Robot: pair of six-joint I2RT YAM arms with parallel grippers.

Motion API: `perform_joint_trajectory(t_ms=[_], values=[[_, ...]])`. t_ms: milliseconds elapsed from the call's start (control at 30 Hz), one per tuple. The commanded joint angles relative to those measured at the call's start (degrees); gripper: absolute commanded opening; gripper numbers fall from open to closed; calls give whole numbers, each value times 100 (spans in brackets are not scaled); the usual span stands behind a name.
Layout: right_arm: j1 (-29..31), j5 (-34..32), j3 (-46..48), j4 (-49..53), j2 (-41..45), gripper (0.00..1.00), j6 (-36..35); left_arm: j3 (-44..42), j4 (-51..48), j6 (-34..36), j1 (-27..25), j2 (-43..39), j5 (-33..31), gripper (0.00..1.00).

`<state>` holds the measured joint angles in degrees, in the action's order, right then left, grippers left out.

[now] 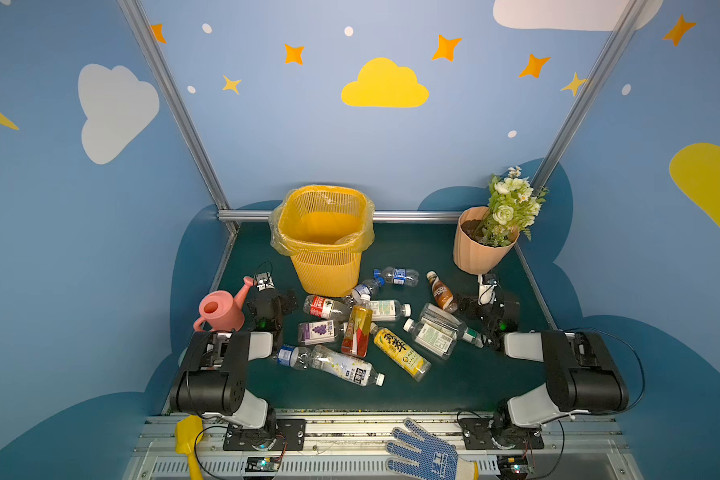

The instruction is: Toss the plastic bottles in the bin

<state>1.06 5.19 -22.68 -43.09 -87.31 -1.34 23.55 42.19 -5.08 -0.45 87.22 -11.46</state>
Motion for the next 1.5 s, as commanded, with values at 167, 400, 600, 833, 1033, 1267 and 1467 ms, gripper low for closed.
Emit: perform_joint_trajectory(t_ms=[167,400,600,833,1033,1267,1467], values=[[-9,26,-121,-75,93,96,29,44,1,34,-10,-38,-58,100],[-9,48,-143,-50,76,96,35,51,-1,34,-4,-21,-56,100],[-13,43,-146,-48,82,96,37,53,-10,34,-12,-26,-57,100],[-13,43,-140,-58,90,96,29,44,3,16,1,-45,-49,100],[-14,-139,-300,437,380,95,148,1240,-2701,-289,15,-830,-188,100],[-1,109,-1403,3617,1229,95,615,1158,-3976,-1024,-109,-2703,79,100],[123,430,-1548,4369,1402,95,796,1341,-5328,-1214,-1132,-4010,-452,100]])
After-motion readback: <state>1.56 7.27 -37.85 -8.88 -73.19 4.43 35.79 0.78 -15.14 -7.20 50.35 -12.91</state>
